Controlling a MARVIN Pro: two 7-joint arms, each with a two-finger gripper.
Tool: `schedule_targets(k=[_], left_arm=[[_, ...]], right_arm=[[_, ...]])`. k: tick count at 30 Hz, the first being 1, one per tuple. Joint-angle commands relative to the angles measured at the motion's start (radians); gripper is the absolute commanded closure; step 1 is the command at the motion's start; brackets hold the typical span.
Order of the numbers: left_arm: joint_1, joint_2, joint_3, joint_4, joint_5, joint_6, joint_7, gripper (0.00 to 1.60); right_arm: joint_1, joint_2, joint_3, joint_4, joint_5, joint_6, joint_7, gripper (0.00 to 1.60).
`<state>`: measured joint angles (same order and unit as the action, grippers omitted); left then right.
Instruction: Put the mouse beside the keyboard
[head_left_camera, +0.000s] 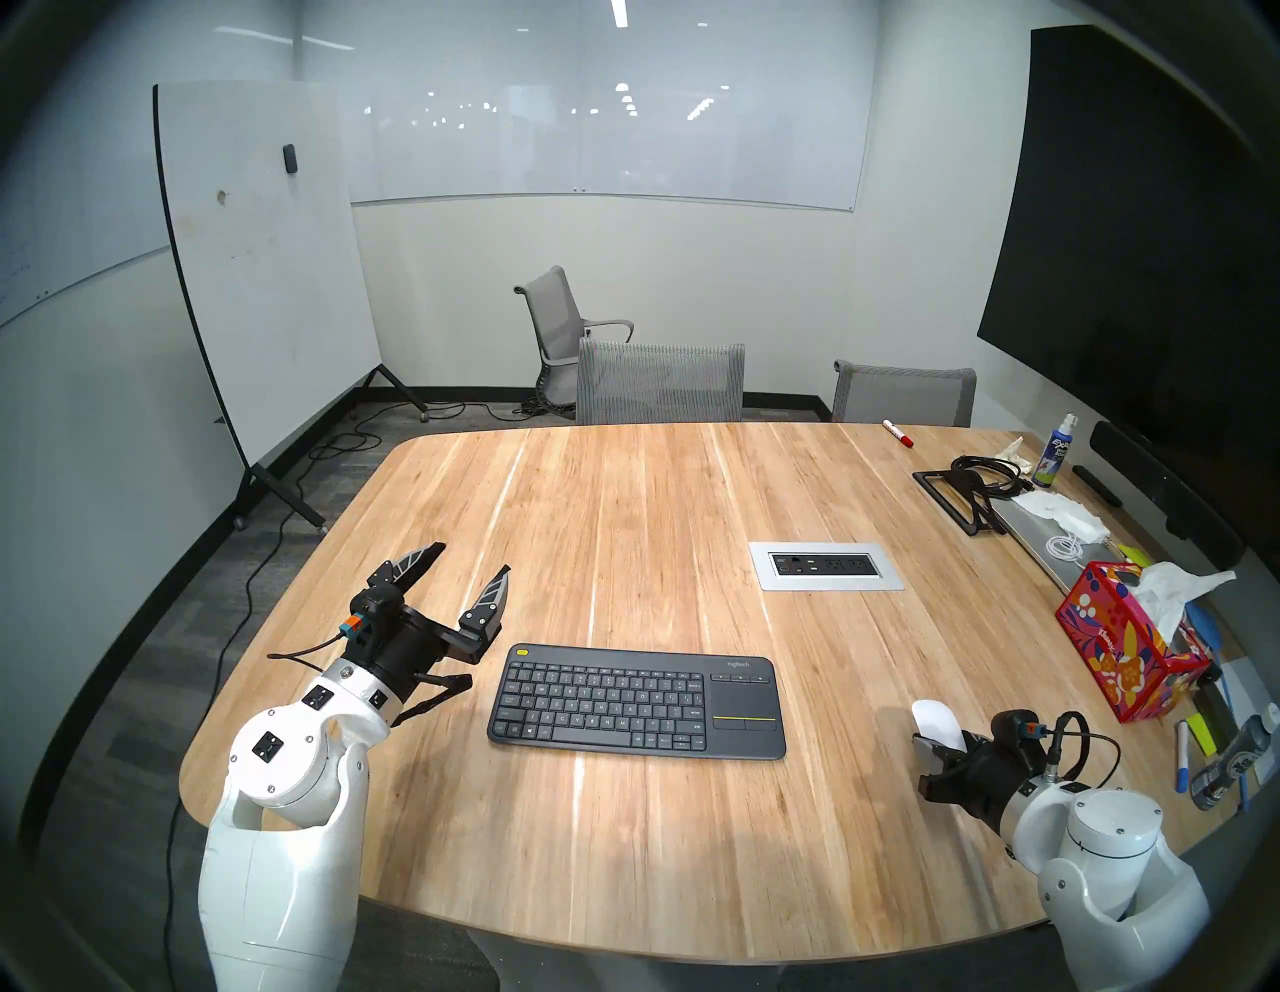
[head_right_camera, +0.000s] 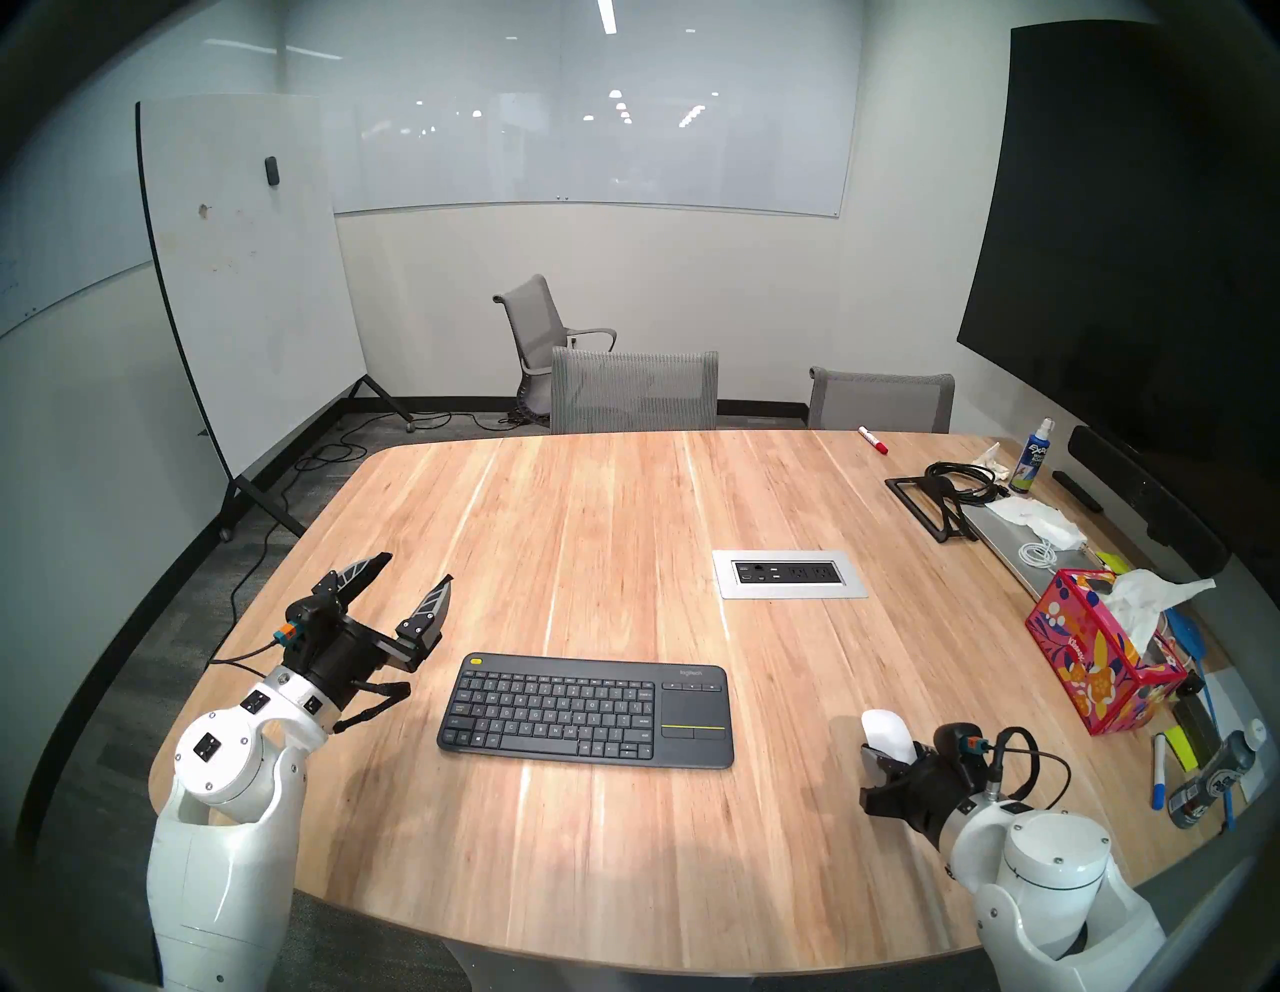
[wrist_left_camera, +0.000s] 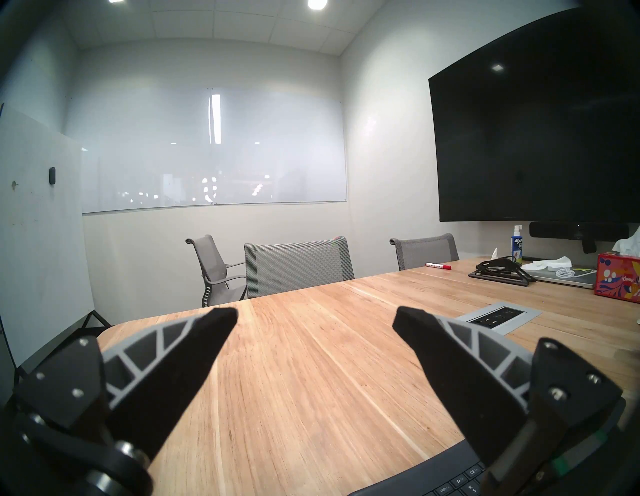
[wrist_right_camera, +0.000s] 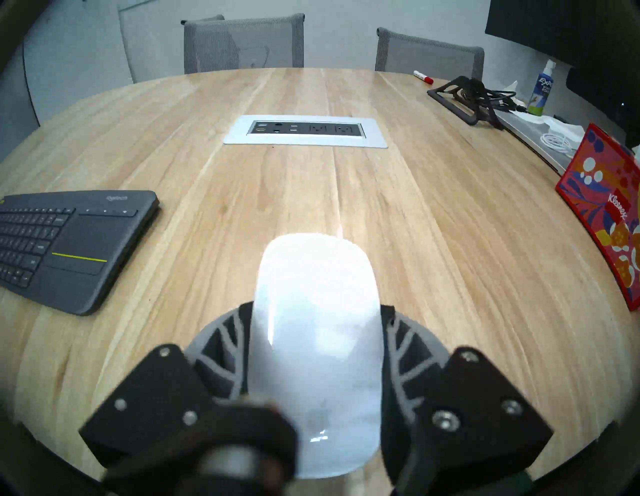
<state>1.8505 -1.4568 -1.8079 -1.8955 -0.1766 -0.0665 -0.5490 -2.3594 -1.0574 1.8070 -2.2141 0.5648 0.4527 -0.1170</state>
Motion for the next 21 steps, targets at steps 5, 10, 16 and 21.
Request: schedule_targets(k=[5,10,16,21], left_arm=[[0.000,0.000,0.000,-0.016,0.001,-0.002,0.000,0.00],[0.001,0.000,0.000,-0.017,0.001,-0.002,0.000,0.00],[0.000,0.000,0.000,-0.016,0.001,-0.002,0.000,0.00],[0.001,0.000,0.000,-0.017,0.001,-0.002,0.000,0.00]], right_arm=[[0.081,-0.032,-0.089,-0.028,-0.047,-0.036,-0.062,1.60],[0.115,-0.027,-0.128,-0.018,-0.076,-0.033,-0.078,1.60],[0.163,-0.026,-0.174,-0.005,-0.104,-0.016,-0.101,1.60],[0.213,-0.030,-0.219,0.017,-0.130,0.008,-0.127,1.60]])
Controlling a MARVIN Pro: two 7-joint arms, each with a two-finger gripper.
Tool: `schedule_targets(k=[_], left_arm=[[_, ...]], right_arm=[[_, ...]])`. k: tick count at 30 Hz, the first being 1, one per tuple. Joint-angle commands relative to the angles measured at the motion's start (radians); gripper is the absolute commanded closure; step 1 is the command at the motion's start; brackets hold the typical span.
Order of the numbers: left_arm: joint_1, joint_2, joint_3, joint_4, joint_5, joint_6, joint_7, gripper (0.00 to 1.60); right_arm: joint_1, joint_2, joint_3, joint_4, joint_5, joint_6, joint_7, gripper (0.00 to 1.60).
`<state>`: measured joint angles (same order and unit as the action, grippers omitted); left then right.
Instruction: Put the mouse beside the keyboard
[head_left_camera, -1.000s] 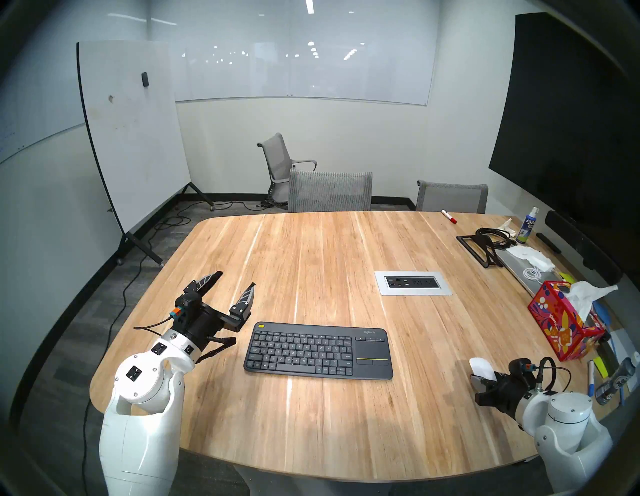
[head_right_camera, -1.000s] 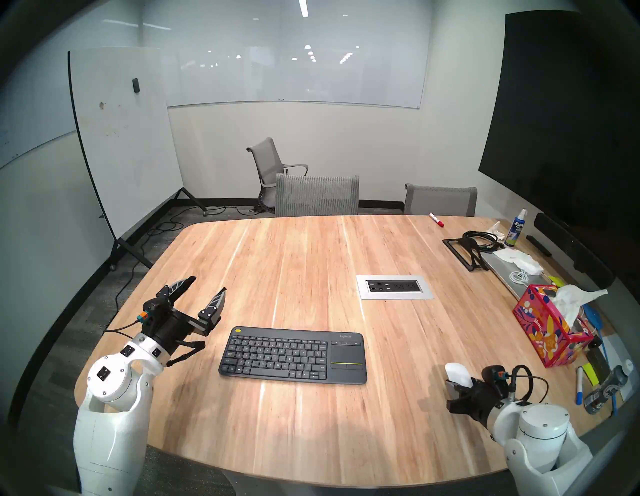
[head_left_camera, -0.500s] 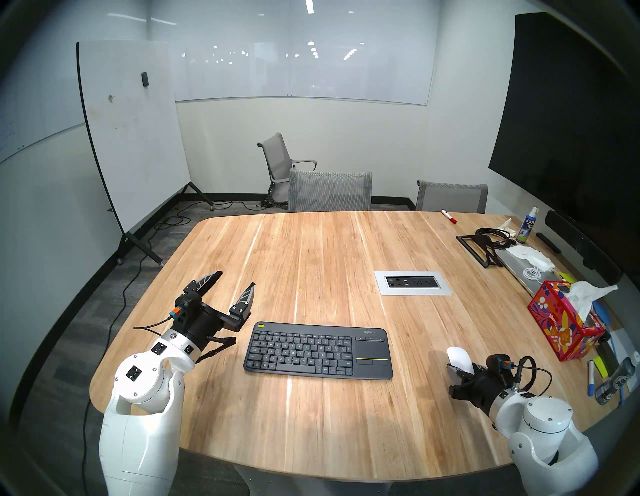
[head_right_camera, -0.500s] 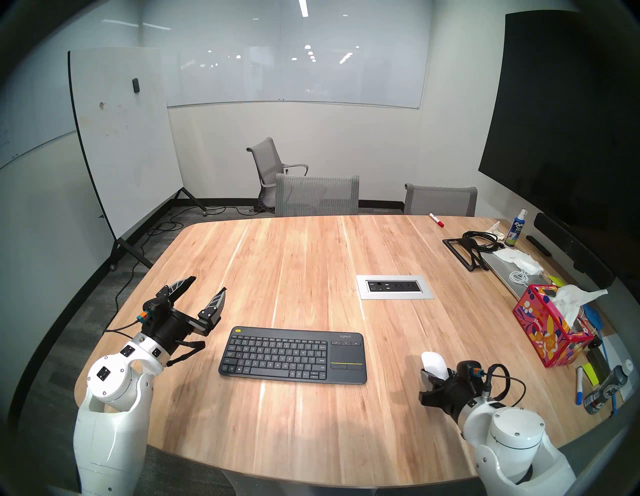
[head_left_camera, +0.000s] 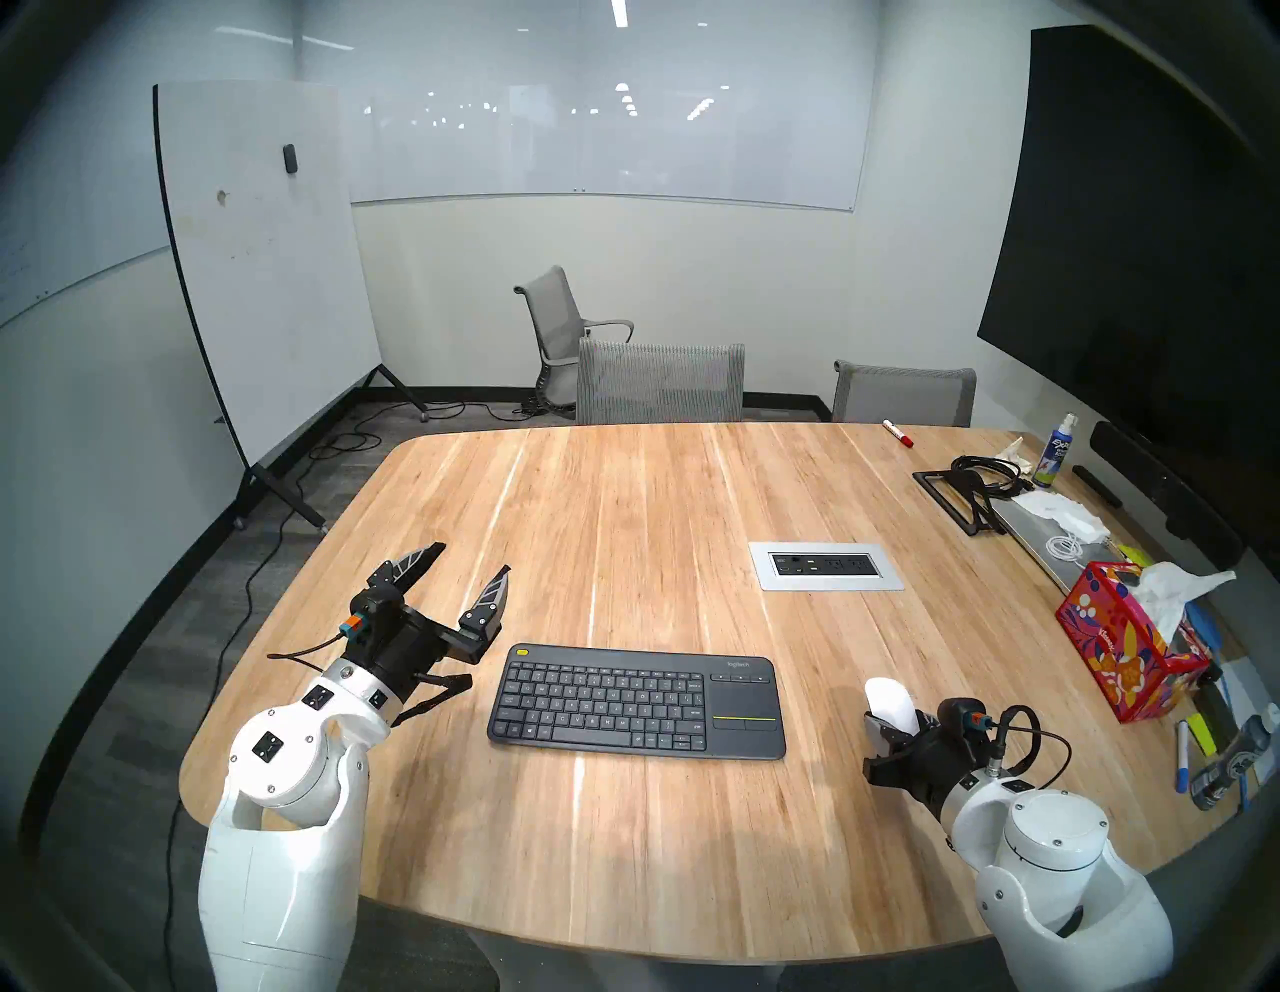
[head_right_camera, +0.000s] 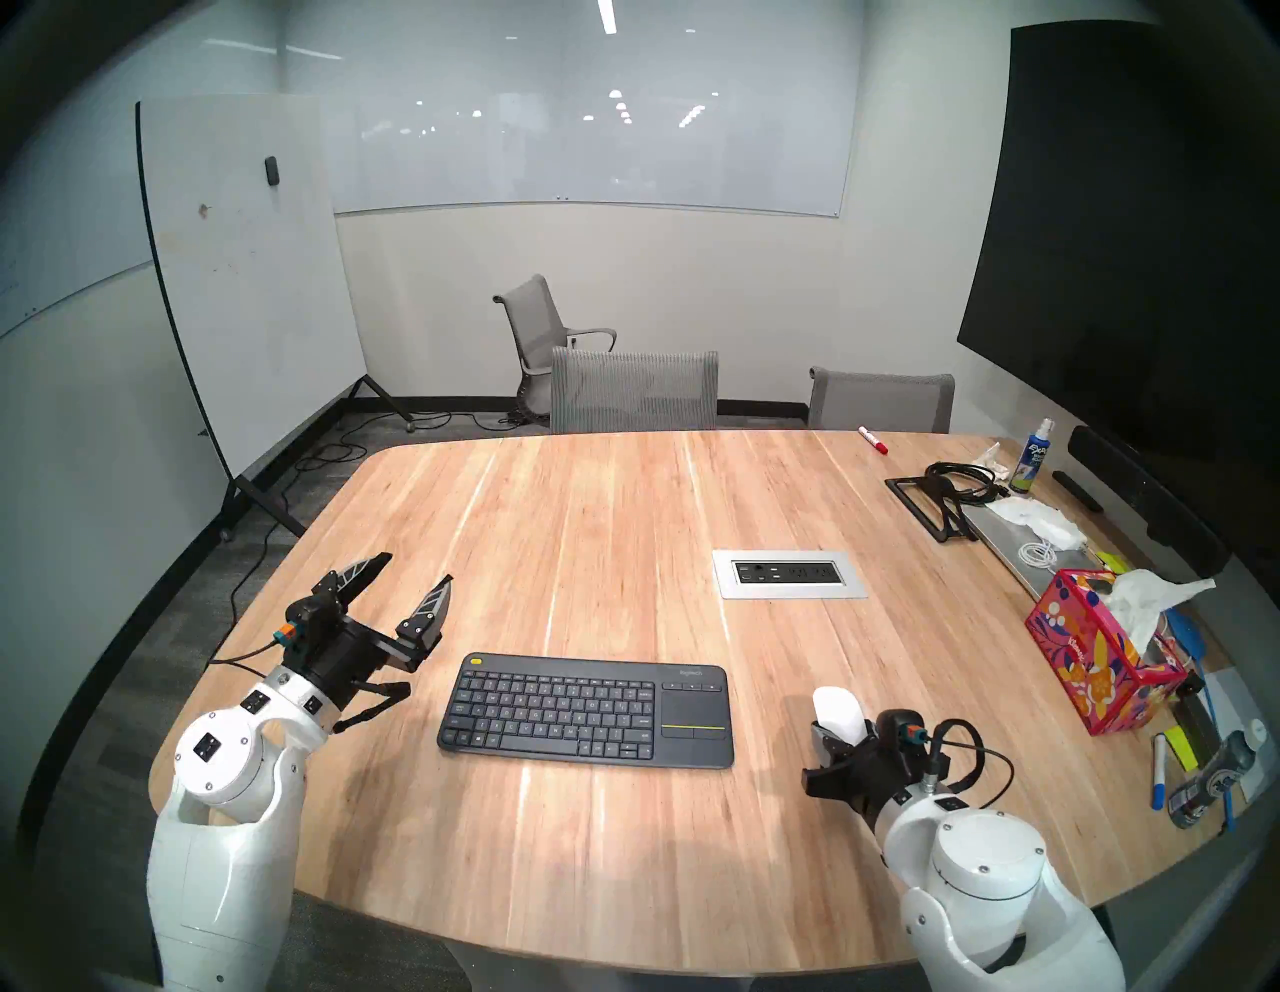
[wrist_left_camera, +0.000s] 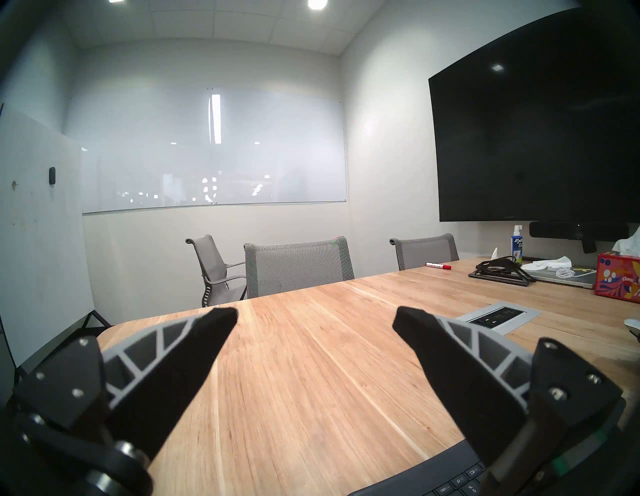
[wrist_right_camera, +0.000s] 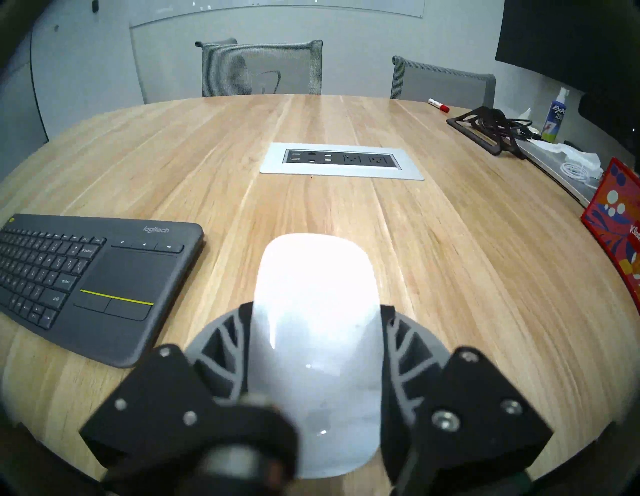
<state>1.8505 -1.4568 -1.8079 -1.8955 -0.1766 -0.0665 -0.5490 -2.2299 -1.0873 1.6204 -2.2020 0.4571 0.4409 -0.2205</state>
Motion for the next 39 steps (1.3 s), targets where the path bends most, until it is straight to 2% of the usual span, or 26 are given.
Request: schedule_targets(k=[1,8,24,39], left_arm=[[0.001,0.000,0.000,-0.017,0.001,-0.002,0.000,0.00],[0.001,0.000,0.000,-0.017,0.001,-0.002,0.000,0.00],[0.001,0.000,0.000,-0.017,0.001,-0.001,0.000,0.00],[0.001,0.000,0.000,-0.017,0.001,-0.001,0.001,0.00]], right_arm=[[0.092,-0.003,-0.039,0.009,-0.027,0.026,-0.031,1.60],[0.131,-0.028,-0.073,0.034,-0.037,0.043,-0.056,1.60],[0.162,-0.090,-0.138,0.071,-0.068,0.049,-0.124,1.60],[0.160,-0.085,-0.151,0.094,-0.076,0.054,-0.125,1.60]])
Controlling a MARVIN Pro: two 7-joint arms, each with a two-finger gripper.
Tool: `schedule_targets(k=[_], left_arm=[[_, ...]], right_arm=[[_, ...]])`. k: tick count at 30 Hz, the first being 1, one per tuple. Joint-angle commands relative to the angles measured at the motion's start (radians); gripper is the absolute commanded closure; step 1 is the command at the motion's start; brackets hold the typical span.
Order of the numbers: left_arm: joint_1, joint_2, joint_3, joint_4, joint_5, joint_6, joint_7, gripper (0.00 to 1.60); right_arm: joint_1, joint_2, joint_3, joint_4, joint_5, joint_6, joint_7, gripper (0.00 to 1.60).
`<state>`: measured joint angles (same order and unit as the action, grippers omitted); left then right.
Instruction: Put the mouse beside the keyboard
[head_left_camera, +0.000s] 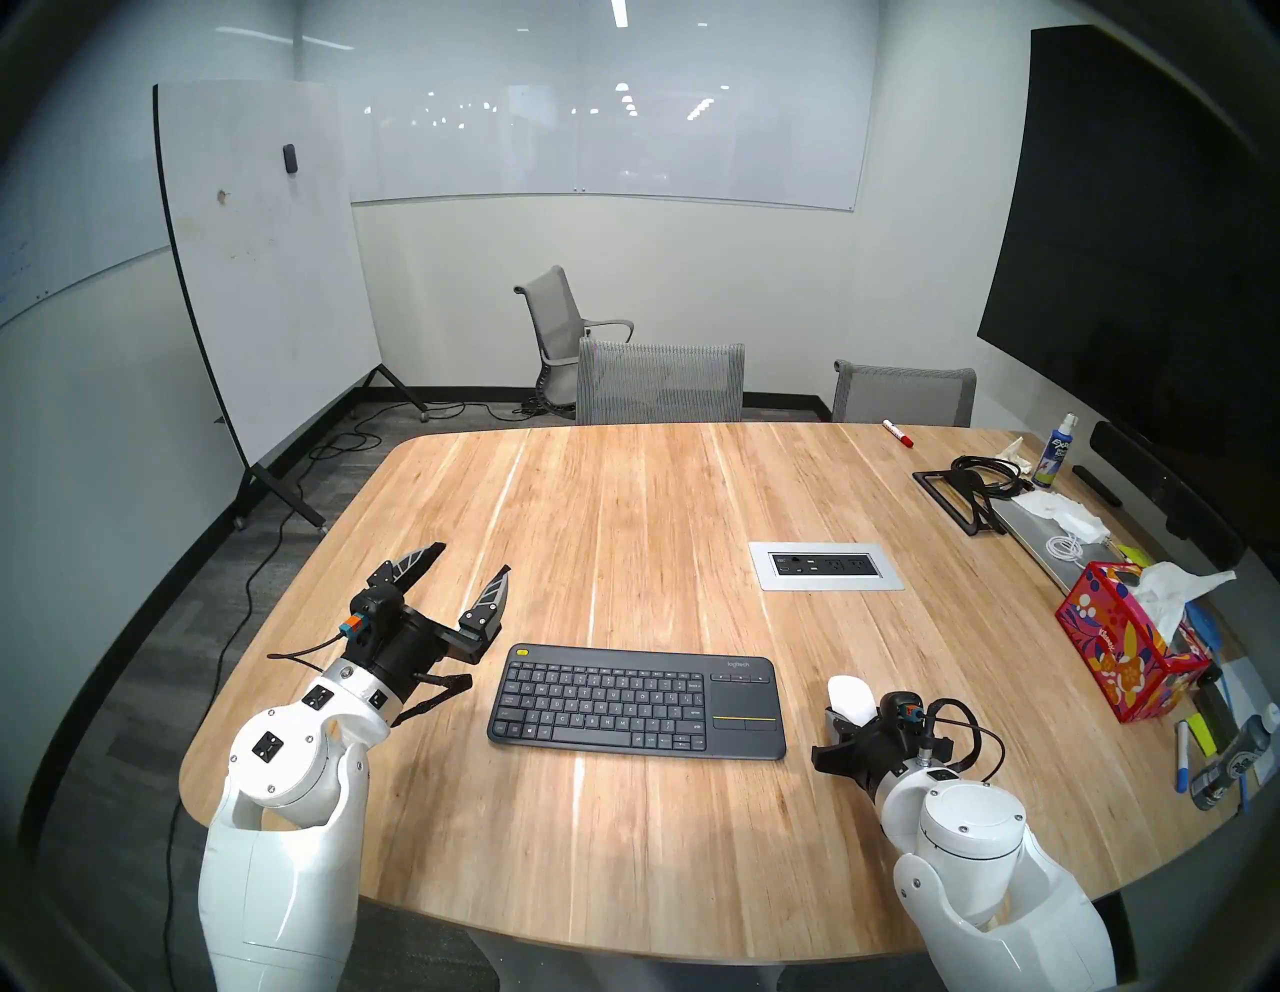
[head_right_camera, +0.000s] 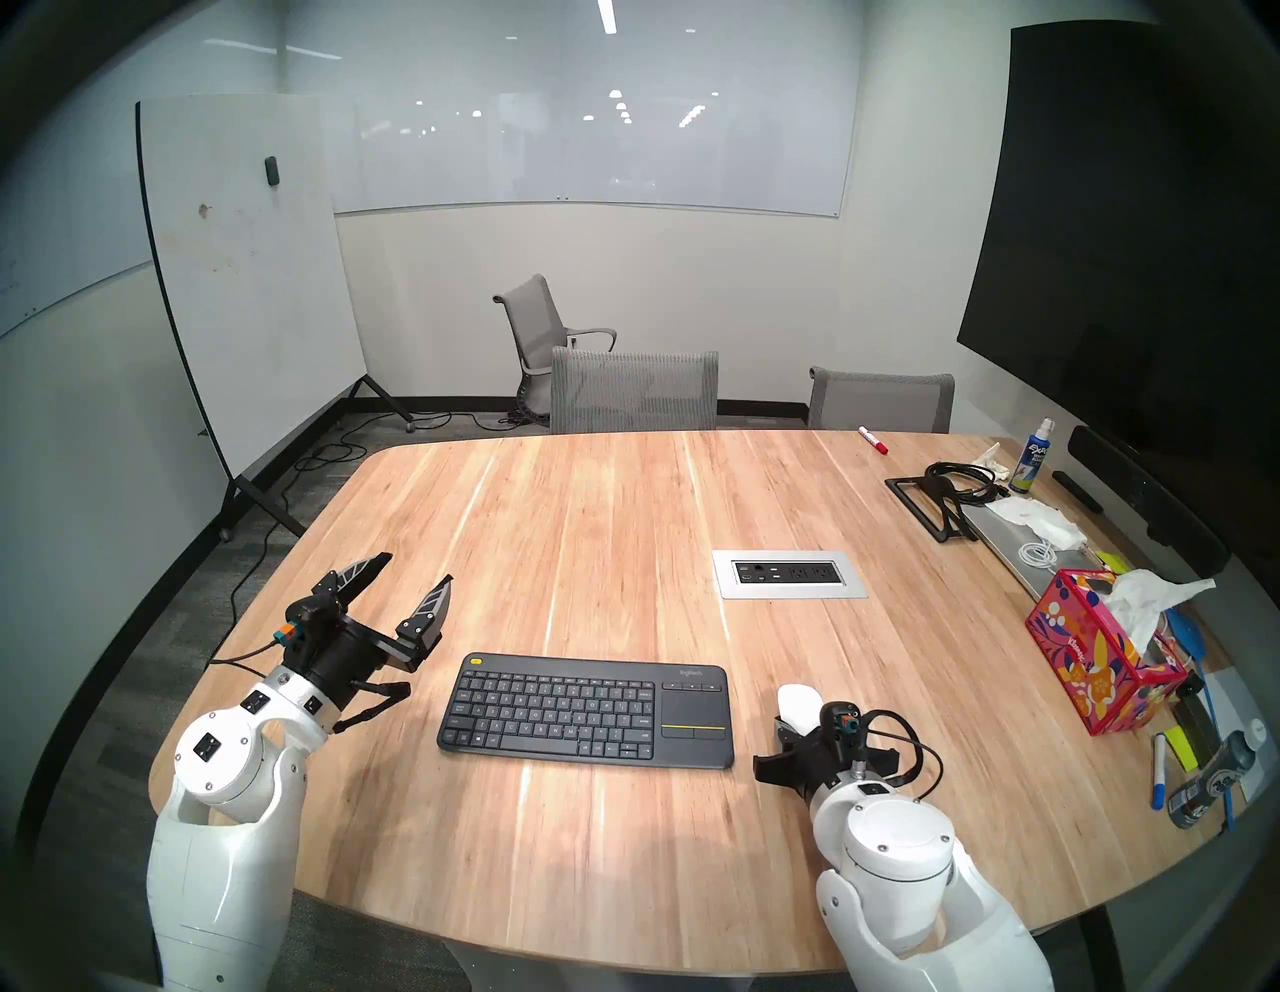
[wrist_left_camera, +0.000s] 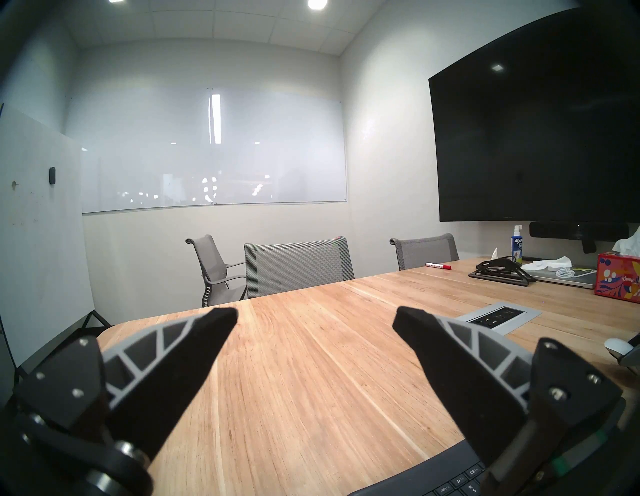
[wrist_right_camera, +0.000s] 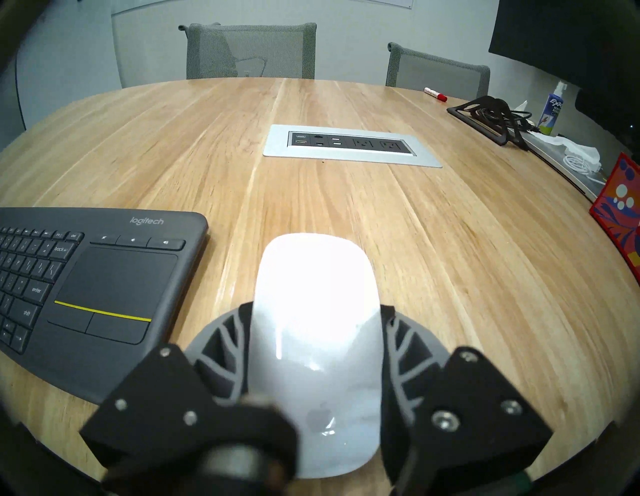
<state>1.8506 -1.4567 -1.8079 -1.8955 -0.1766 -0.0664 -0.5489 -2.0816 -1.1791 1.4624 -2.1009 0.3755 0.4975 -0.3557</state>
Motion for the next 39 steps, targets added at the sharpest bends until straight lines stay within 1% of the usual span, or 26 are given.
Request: schedule_targets(k=[1,18,28,37,38,39], left_arm=[[0.001,0.000,0.000,-0.017,0.001,-0.001,0.001,0.00],[0.001,0.000,0.000,-0.017,0.001,-0.001,0.001,0.00],[0.001,0.000,0.000,-0.017,0.001,-0.001,0.001,0.00],[0.001,0.000,0.000,-0.017,0.001,-0.001,0.001,0.00],[0.001,0.000,0.000,-0.017,0.001,-0.001,0.001,0.00],[0.001,0.000,0.000,-0.017,0.001,-0.001,0.001,0.00]], right_arm=[[0.012,0.010,0.005,-0.005,0.002,-0.001,0.011,1.60],[0.044,-0.005,-0.006,0.032,-0.001,0.004,0.026,1.60],[0.067,-0.016,-0.012,0.054,-0.003,0.008,0.022,1.60],[0.085,-0.023,-0.016,0.072,-0.003,0.027,0.013,1.60],[0.086,-0.022,-0.016,0.073,-0.003,0.028,0.013,1.54],[0.087,-0.022,-0.016,0.073,-0.002,0.029,0.013,1.21]])
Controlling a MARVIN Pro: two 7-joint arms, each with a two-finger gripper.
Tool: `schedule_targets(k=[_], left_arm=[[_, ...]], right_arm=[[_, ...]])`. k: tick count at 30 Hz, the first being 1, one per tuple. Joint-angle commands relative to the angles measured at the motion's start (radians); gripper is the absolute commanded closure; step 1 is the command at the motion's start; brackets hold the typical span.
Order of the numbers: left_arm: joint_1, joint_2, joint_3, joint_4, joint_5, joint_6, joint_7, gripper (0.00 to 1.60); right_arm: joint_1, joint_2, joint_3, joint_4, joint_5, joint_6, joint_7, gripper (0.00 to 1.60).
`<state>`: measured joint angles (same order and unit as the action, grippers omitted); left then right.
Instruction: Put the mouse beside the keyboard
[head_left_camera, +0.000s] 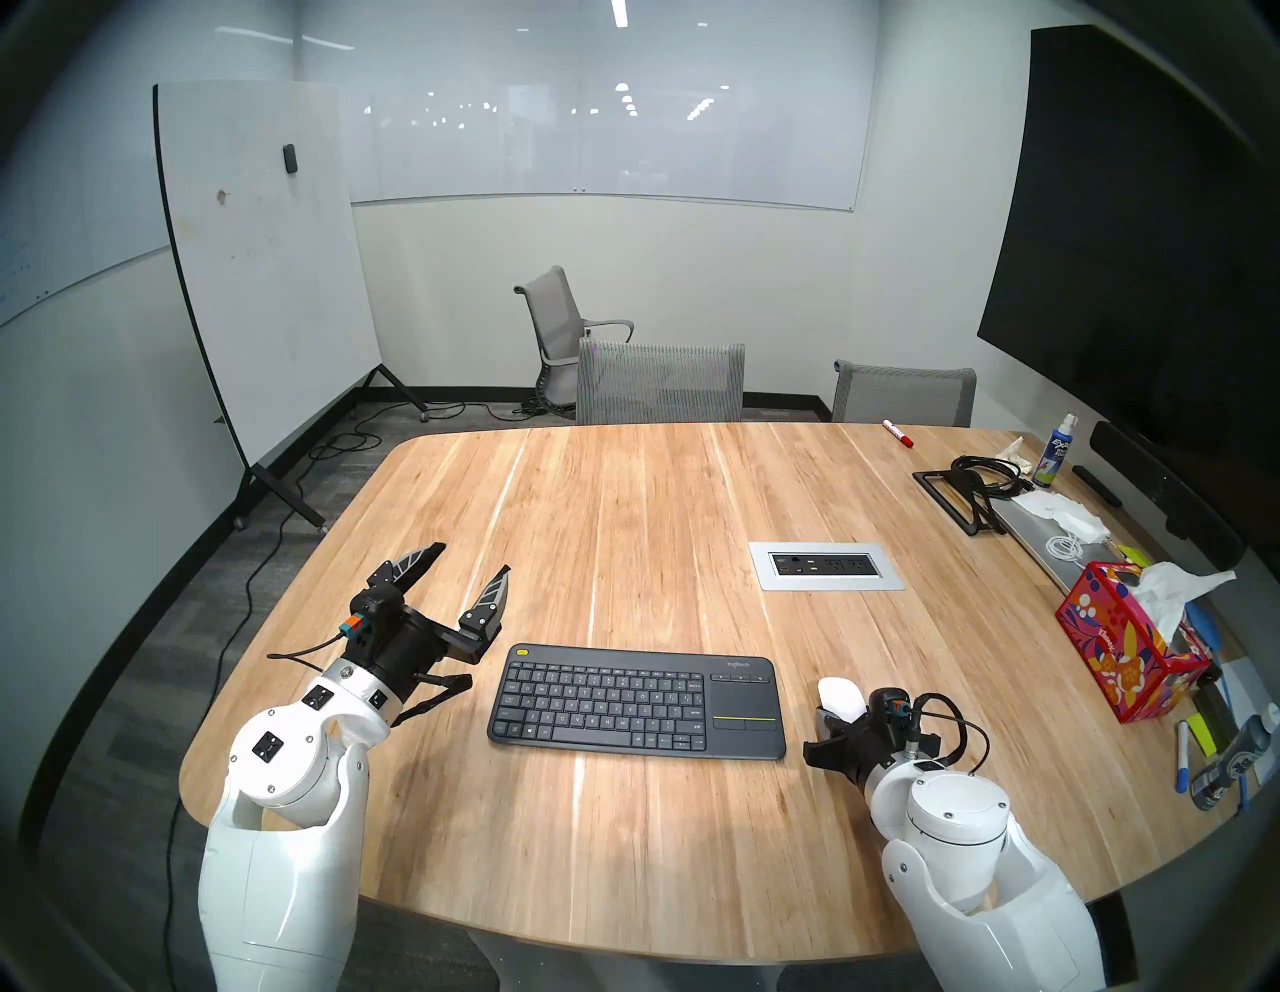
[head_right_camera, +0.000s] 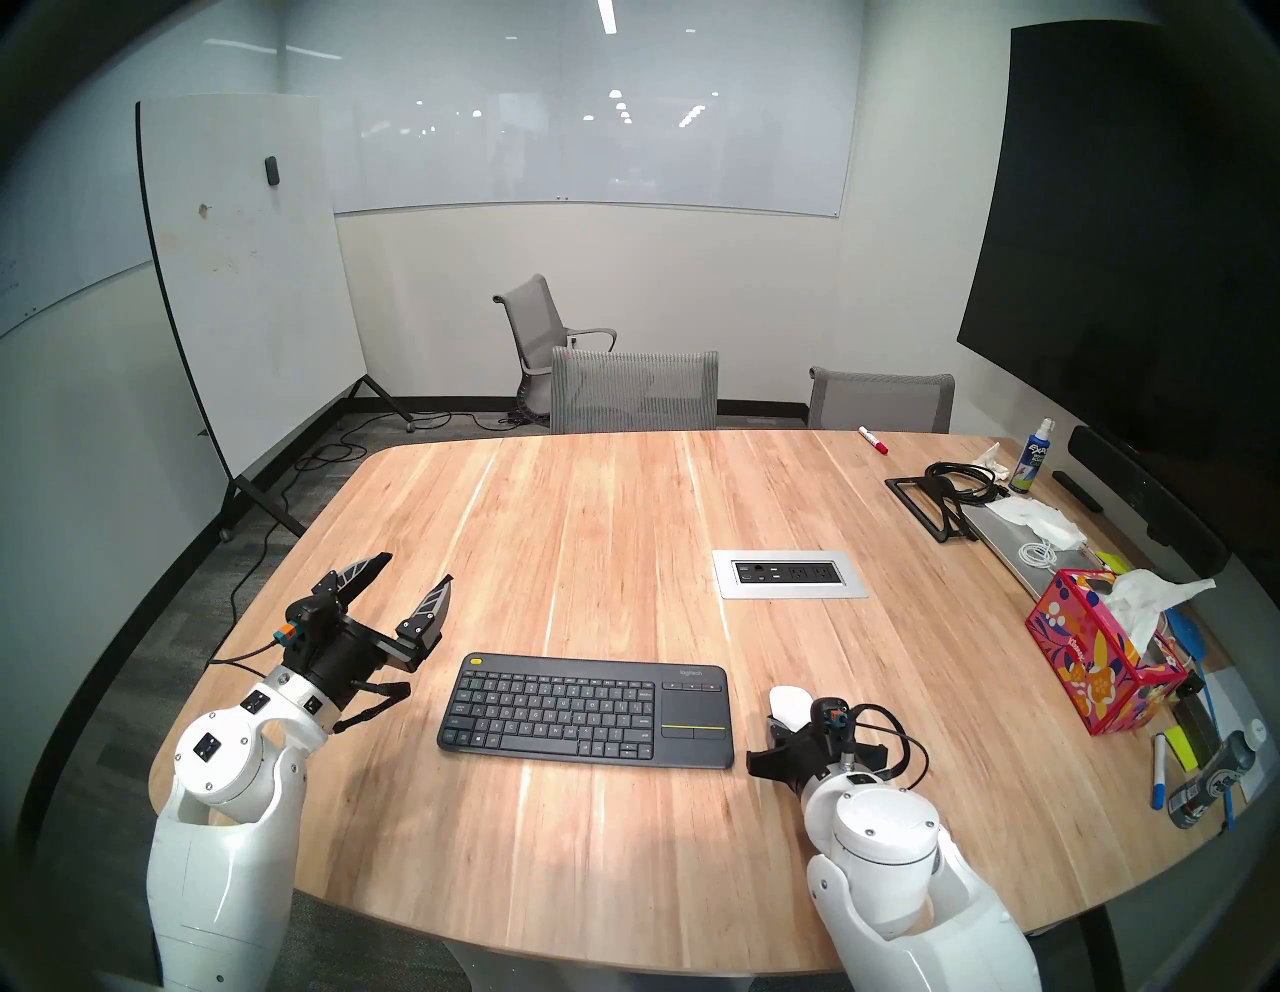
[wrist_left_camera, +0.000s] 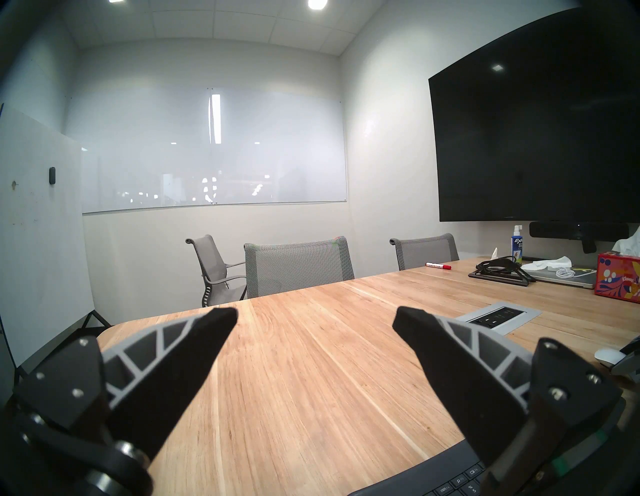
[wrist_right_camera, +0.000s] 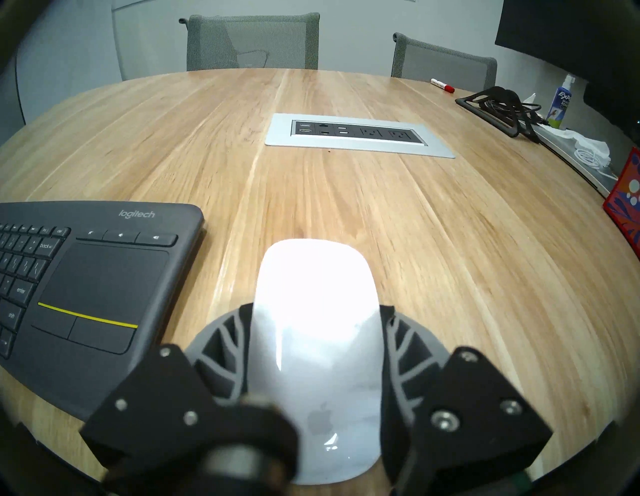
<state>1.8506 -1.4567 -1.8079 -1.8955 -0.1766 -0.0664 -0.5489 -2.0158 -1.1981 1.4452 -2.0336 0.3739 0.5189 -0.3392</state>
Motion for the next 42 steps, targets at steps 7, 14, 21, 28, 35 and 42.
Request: schedule_targets(k=[7,14,21,28,35,42], left_arm=[[0.001,0.000,0.000,-0.017,0.001,-0.001,0.001,0.00],[0.001,0.000,0.000,-0.017,0.001,-0.001,0.001,0.00],[0.001,0.000,0.000,-0.017,0.001,-0.001,0.001,0.00],[0.001,0.000,0.000,-0.017,0.001,-0.002,0.000,0.00],[0.001,0.000,0.000,-0.017,0.001,-0.002,0.000,0.00],[0.000,0.000,0.000,-0.016,0.000,-0.002,0.000,0.00]], right_arm=[[0.028,-0.004,0.001,0.013,-0.001,0.015,-0.009,0.00],[0.033,-0.004,0.000,0.019,-0.002,0.014,-0.009,0.00],[0.030,0.002,-0.006,0.017,-0.016,-0.013,-0.010,0.00],[0.002,0.015,-0.001,-0.042,-0.038,-0.038,-0.012,0.00],[-0.055,0.037,0.025,-0.105,-0.049,-0.069,-0.007,0.00],[-0.155,0.071,0.040,-0.172,-0.097,-0.181,0.010,0.00]])
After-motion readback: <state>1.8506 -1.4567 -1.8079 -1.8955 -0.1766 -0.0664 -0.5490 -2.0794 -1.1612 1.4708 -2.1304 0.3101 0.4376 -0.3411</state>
